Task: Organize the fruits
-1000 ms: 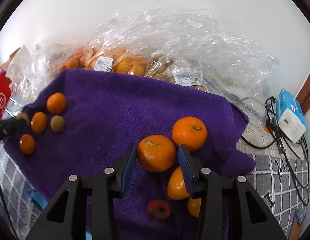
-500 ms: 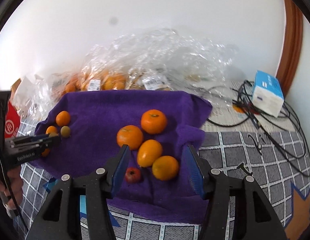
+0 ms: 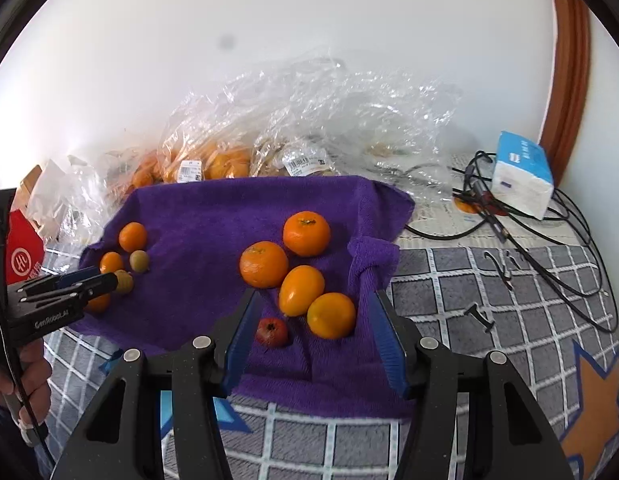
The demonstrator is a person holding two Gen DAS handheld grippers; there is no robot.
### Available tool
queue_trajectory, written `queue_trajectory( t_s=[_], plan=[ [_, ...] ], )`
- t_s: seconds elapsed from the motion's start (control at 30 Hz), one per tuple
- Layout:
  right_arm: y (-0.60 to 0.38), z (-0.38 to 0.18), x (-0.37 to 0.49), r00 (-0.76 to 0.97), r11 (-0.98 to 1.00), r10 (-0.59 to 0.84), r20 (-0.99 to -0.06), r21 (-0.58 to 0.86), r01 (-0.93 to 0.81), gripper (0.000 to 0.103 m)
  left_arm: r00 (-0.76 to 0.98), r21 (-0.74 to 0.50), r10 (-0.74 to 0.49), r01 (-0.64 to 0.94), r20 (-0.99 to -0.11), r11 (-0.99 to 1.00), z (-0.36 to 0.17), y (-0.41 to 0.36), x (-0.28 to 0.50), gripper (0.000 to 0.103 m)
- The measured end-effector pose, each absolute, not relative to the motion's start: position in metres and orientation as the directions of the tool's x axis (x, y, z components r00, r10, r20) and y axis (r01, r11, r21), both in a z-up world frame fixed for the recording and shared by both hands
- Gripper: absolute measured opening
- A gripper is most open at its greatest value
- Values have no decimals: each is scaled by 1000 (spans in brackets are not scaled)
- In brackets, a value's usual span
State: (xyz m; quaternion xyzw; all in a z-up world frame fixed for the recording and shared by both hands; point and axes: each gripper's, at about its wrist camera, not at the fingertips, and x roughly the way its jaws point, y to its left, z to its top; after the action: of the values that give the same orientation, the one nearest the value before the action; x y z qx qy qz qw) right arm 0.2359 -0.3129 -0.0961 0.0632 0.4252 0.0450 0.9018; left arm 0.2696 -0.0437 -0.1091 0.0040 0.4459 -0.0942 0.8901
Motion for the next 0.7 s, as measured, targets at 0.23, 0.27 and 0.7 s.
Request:
queue_trajectory(
  t_s=[0.23,0.27,0.7],
  plan=[
    [-301,-54,192,678,988,125,-724,153,-19,56,635,-91,-173,160,-753,983,-76,-34,215,51],
    [-300,-50,186,684,988,122,-719,151,-18,56,646,-86,-169,158,-744,984,-71,-33,204,52],
    [-296,3,92,772,997,54,-633,81,-4,95,737,9,-102,145,-668,989,-30,-44,116,70]
  ],
)
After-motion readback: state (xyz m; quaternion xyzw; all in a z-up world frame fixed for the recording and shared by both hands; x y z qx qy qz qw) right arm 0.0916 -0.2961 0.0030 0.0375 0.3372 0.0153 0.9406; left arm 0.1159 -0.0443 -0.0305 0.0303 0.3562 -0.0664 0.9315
